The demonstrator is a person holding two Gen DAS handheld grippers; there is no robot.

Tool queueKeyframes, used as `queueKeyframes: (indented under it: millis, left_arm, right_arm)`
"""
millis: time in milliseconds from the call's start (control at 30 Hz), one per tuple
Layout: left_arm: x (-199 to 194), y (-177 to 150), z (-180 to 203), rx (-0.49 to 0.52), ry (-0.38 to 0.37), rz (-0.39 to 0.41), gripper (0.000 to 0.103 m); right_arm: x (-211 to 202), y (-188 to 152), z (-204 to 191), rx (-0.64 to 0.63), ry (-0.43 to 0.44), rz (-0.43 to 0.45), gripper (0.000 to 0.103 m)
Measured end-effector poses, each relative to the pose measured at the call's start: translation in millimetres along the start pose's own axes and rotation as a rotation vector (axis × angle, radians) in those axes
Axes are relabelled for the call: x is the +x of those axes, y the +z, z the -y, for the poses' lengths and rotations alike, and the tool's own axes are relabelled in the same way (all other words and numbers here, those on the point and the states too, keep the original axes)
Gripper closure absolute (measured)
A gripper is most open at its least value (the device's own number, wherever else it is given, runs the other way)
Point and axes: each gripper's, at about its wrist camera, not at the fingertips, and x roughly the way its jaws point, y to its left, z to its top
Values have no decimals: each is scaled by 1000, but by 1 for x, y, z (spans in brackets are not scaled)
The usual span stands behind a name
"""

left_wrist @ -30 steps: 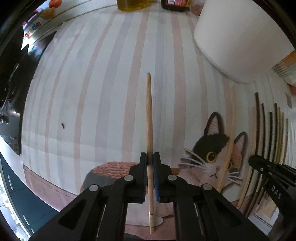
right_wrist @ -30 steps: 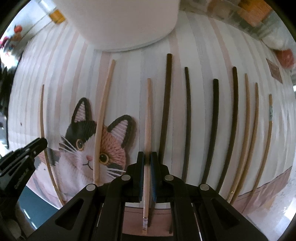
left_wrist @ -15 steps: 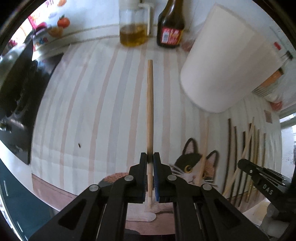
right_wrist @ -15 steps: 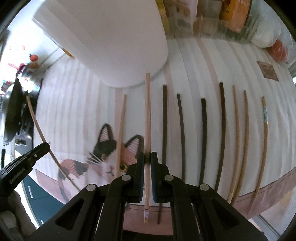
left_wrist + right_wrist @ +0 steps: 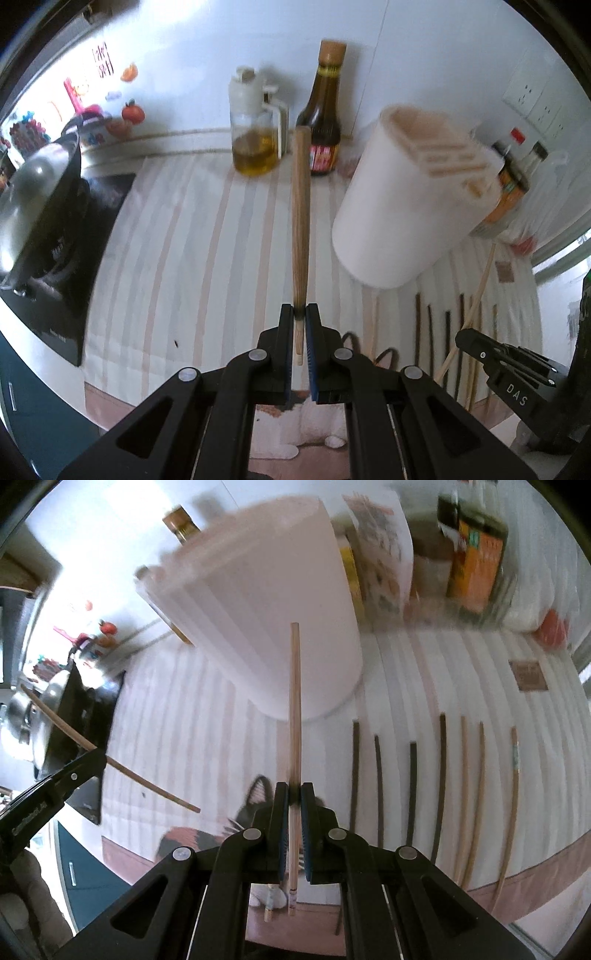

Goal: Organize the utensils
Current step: 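Lift both held chopsticks and carry them over the pink holder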

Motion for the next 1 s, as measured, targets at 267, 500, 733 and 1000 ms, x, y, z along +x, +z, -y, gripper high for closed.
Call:
queueKeyframes:
  millis: [267, 500, 733, 1000]
  left_arm:
    - [-46, 30, -3, -4, -14, 107, 99]
    - [-93, 62, 3, 9, -38, 203, 99]
    - [-123, 106, 18, 17, -72, 281, 99]
    - [-121, 153, 50, 47, -81, 303, 99]
  right_arm:
    - [-50, 30, -17, -21, 38, 130, 96]
    - [-107, 66, -27, -50, 87, 258, 97]
    - [-159, 117, -37, -84, 99, 396, 97]
    - [-183, 185, -42, -103, 66, 529, 97]
